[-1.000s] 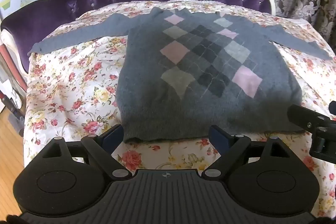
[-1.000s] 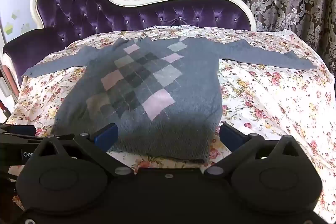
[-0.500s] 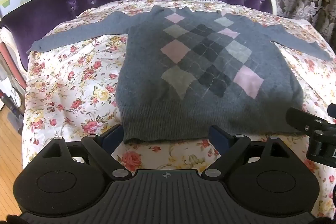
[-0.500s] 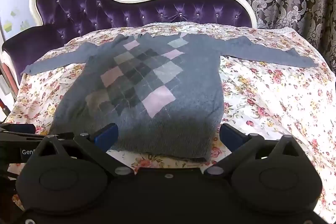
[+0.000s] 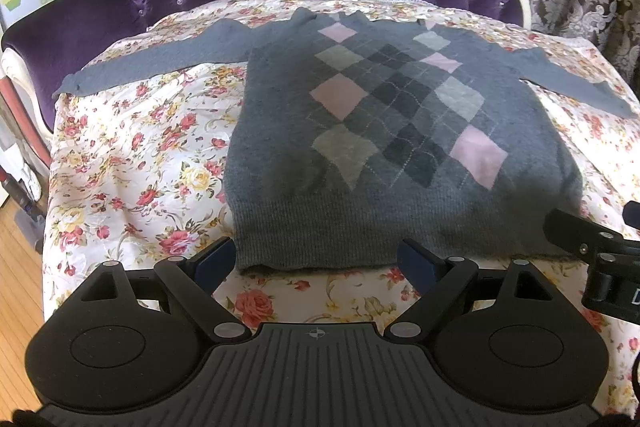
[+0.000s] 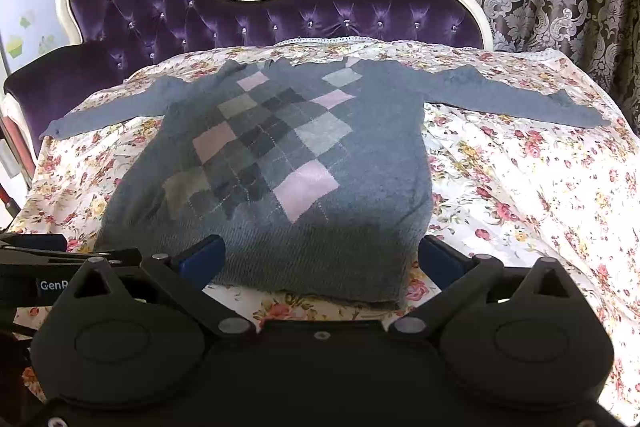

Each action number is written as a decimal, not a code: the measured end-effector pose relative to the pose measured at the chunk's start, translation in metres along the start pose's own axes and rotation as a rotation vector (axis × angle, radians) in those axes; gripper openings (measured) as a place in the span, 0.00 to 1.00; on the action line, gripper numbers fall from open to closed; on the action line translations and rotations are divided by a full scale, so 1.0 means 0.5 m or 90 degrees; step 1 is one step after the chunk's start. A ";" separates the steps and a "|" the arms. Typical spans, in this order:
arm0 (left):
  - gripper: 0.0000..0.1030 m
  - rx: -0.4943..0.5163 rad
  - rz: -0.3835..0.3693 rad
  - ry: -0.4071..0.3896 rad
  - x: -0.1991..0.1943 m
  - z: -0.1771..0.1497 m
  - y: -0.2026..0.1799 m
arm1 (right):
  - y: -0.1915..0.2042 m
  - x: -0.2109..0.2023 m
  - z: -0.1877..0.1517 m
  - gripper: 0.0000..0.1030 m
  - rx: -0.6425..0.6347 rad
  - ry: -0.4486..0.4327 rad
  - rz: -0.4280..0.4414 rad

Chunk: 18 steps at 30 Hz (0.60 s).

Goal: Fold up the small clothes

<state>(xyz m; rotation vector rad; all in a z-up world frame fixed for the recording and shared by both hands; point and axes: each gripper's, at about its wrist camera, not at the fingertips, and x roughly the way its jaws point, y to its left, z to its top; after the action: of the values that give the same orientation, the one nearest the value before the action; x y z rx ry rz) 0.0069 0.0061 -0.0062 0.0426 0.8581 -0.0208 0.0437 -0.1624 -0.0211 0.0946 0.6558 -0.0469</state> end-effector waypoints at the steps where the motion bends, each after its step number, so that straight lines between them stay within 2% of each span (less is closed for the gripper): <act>1: 0.86 0.000 0.000 0.000 0.000 0.000 0.000 | 0.000 0.000 0.000 0.99 0.000 0.000 0.000; 18: 0.86 0.001 0.001 0.003 0.004 -0.005 0.004 | 0.001 0.009 -0.007 0.99 0.006 0.009 0.007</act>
<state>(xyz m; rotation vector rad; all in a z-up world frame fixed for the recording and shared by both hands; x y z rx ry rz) 0.0065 0.0083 -0.0092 0.0448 0.8624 -0.0198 0.0449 -0.1616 -0.0266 0.1079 0.6688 -0.0385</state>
